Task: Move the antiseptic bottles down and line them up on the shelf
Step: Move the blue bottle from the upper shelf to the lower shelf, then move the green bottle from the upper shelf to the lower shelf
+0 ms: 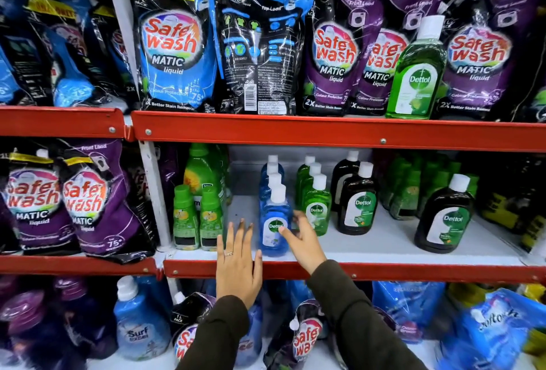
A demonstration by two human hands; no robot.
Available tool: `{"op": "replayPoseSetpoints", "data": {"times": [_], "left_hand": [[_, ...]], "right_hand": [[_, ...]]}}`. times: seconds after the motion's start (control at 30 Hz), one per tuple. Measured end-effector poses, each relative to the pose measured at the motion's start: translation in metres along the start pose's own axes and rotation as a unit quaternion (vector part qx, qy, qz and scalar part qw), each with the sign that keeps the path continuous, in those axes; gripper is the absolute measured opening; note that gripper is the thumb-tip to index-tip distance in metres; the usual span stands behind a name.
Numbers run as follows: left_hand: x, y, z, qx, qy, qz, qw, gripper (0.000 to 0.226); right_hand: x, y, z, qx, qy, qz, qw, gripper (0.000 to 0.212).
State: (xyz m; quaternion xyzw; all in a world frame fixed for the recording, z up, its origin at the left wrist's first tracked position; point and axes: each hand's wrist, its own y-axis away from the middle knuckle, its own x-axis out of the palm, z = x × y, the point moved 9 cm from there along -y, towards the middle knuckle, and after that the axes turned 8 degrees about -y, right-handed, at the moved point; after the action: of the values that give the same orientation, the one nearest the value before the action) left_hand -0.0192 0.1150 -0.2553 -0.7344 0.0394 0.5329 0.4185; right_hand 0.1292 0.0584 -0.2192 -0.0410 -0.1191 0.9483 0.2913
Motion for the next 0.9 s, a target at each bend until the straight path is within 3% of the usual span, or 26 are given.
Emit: {"op": "replayPoseSetpoints", "data": {"times": [0.3, 0.47, 0.67, 0.9], "left_hand": [[0.003, 0.001, 0.001, -0.009, -0.007, 0.007, 1.0, 0.062], [-0.004, 0.002, -0.001, -0.019, 0.029, 0.006, 0.999, 0.066], [-0.039, -0.001, -0.011, -0.07, 0.18, -0.052, 0.98, 0.069], [-0.105, -0.038, -0.089, 0.033, 0.191, -0.165, 0.967, 0.057]], "right_hand": [[0.006, -0.001, -0.009, -0.005, 0.017, 0.009, 1.0, 0.037], [0.001, 0.011, -0.003, -0.018, 0.124, 0.021, 0.992, 0.045], [-0.042, 0.043, 0.054, -0.193, 0.327, -0.124, 0.917, 0.044], [-0.096, 0.066, 0.128, -0.306, 0.339, -0.221, 0.862, 0.039]]}}
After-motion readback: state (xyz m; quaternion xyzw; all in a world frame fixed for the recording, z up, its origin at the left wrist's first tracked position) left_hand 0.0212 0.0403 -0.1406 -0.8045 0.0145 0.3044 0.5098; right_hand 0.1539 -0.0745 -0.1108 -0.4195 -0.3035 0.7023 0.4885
